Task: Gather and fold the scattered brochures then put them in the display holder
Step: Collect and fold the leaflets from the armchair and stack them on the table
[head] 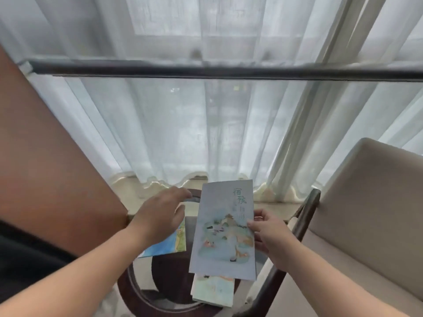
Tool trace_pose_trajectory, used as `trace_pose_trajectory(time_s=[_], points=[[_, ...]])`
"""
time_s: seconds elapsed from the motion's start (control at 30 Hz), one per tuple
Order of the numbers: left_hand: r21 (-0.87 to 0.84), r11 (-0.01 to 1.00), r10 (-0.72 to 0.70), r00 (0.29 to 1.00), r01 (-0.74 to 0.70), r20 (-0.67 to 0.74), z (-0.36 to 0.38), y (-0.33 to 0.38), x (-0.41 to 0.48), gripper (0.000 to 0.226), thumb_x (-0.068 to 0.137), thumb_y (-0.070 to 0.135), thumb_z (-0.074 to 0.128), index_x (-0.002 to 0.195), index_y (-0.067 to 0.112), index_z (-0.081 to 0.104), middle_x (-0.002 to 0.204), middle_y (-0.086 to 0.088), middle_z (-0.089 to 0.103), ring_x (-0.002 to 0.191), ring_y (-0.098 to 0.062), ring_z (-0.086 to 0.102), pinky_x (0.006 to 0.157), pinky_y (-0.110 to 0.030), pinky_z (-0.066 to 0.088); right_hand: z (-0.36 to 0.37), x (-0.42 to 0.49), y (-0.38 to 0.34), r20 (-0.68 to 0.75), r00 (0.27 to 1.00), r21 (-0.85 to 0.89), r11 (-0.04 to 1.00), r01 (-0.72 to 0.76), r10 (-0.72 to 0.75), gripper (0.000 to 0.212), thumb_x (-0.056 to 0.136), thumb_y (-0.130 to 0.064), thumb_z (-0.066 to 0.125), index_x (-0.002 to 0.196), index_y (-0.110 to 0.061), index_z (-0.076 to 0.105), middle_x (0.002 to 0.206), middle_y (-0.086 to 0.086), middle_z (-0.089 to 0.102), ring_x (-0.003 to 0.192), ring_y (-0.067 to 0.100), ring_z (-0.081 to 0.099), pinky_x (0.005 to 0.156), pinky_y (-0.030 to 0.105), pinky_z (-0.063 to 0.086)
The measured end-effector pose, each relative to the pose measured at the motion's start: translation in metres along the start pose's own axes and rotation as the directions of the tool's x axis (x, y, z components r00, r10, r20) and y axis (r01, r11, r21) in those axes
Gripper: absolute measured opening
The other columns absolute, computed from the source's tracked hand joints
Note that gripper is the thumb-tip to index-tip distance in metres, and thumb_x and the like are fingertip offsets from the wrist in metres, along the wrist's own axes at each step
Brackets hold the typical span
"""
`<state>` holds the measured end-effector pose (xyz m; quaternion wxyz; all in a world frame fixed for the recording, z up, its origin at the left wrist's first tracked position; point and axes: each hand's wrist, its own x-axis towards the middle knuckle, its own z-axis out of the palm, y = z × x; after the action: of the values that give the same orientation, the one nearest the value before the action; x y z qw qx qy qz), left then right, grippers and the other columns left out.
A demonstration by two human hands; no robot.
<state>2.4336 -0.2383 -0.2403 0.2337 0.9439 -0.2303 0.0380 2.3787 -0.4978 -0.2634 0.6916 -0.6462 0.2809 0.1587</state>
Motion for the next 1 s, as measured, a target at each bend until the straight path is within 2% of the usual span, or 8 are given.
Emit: trace_pose_trajectory(time_s=[0.07, 0.17, 0.23, 0.3, 0.47, 0.7, 0.9, 1.0], points=[[-0.021, 0.997, -0.079, 0.995, 0.081, 0.066, 0.027, -0.005, -0.003, 0.030, 0.093, 0.018, 0.053, 0.121, 0.024, 0.059, 0.118, 0.010, 0.061, 0.110, -0.012, 0.057, 0.088, -0.029, 0.045, 0.002, 0.019, 0.019, 0.017, 0.999, -0.004, 0.999, -0.040, 0.040, 0.015, 0.097, -0.003, 0.050, 0.106, -0.011, 0.058, 0.102, 0.014, 0.070, 0.080, 0.027, 0.075, 0.068, 0.043, 0.061], [-0.021, 0.983, -0.177, 0.971, 0.182, 0.164, 0.067, -0.017, -0.005, 0.027, 0.094, 0.021, 0.052, 0.120, 0.023, 0.058, 0.120, 0.008, 0.060, 0.112, -0.013, 0.056, 0.087, -0.028, 0.043, 0.004, 0.048, 0.048, 0.044, 0.995, -0.023, 0.996, -0.092, 0.093, 0.015, 0.097, -0.005, 0.050, 0.106, -0.013, 0.058, 0.102, 0.012, 0.070, 0.079, 0.024, 0.075, 0.065, 0.040, 0.061], [-0.017, 0.971, -0.230, 0.946, 0.240, 0.230, 0.090, -0.026, -0.007, 0.025, 0.095, 0.022, 0.051, 0.118, 0.023, 0.059, 0.120, 0.007, 0.060, 0.111, -0.013, 0.056, 0.085, -0.027, 0.043, 0.006, 0.066, 0.068, 0.032, 0.990, -0.030, 0.990, -0.134, 0.135, 0.015, 0.097, -0.005, 0.049, 0.105, -0.015, 0.058, 0.100, 0.010, 0.071, 0.078, 0.021, 0.075, 0.060, 0.034, 0.059], [-0.021, 0.954, -0.282, 0.916, 0.301, 0.287, 0.111, -0.035, -0.011, 0.025, 0.095, 0.023, 0.050, 0.120, 0.024, 0.058, 0.120, 0.007, 0.060, 0.109, -0.014, 0.057, 0.087, -0.031, 0.047, 0.009, 0.082, 0.089, 0.031, 0.982, -0.031, 0.982, -0.185, 0.186, 0.016, 0.097, -0.005, 0.049, 0.104, -0.016, 0.058, 0.098, 0.008, 0.072, 0.075, 0.018, 0.075, 0.054, 0.027, 0.056], [0.015, 0.933, -0.337, 0.861, 0.359, 0.382, 0.157, -0.058, -0.023, 0.024, 0.095, 0.025, 0.050, 0.118, 0.028, 0.057, 0.118, 0.010, 0.059, 0.105, -0.012, 0.057, 0.087, -0.035, 0.051, 0.014, 0.115, 0.134, 0.024, 0.949, -0.045, 0.949, -0.312, 0.313, 0.018, 0.098, -0.006, 0.048, 0.105, -0.018, 0.059, 0.100, 0.005, 0.073, 0.077, 0.017, 0.074, 0.054, 0.027, 0.055], [0.012, 0.938, -0.315, 0.834, 0.347, 0.453, 0.204, -0.083, -0.010, 0.019, 0.095, 0.025, 0.050, 0.113, 0.028, 0.057, 0.111, 0.010, 0.060, 0.098, -0.012, 0.057, 0.084, -0.038, 0.053, 0.014, 0.146, 0.166, -0.029, 0.923, -0.024, 0.923, -0.385, 0.384, 0.020, 0.097, -0.005, 0.048, 0.104, -0.019, 0.060, 0.098, 0.005, 0.074, 0.078, 0.018, 0.075, 0.057, 0.029, 0.055], [-0.009, 0.949, -0.273, 0.831, 0.317, 0.485, 0.225, -0.090, -0.002, 0.020, 0.095, 0.025, 0.049, 0.114, 0.027, 0.057, 0.108, 0.011, 0.059, 0.093, -0.009, 0.055, 0.078, -0.029, 0.051, 0.012, 0.153, 0.175, -0.048, 0.913, -0.019, 0.913, -0.407, 0.406, 0.018, 0.098, -0.006, 0.048, 0.105, -0.018, 0.059, 0.094, 0.003, 0.075, 0.078, 0.018, 0.075, 0.061, 0.033, 0.056], [-0.009, 0.949, -0.269, 0.824, 0.316, 0.499, 0.233, -0.091, -0.001, 0.021, 0.096, 0.026, 0.049, 0.115, 0.026, 0.057, 0.109, 0.011, 0.059, 0.094, -0.009, 0.056, 0.079, -0.029, 0.052, 0.012, 0.155, 0.179, -0.059, 0.906, -0.016, 0.907, -0.420, 0.419, 0.017, 0.099, -0.006, 0.047, 0.104, -0.018, 0.059, 0.096, 0.005, 0.074, 0.080, 0.019, 0.074, 0.065, 0.037, 0.059]])
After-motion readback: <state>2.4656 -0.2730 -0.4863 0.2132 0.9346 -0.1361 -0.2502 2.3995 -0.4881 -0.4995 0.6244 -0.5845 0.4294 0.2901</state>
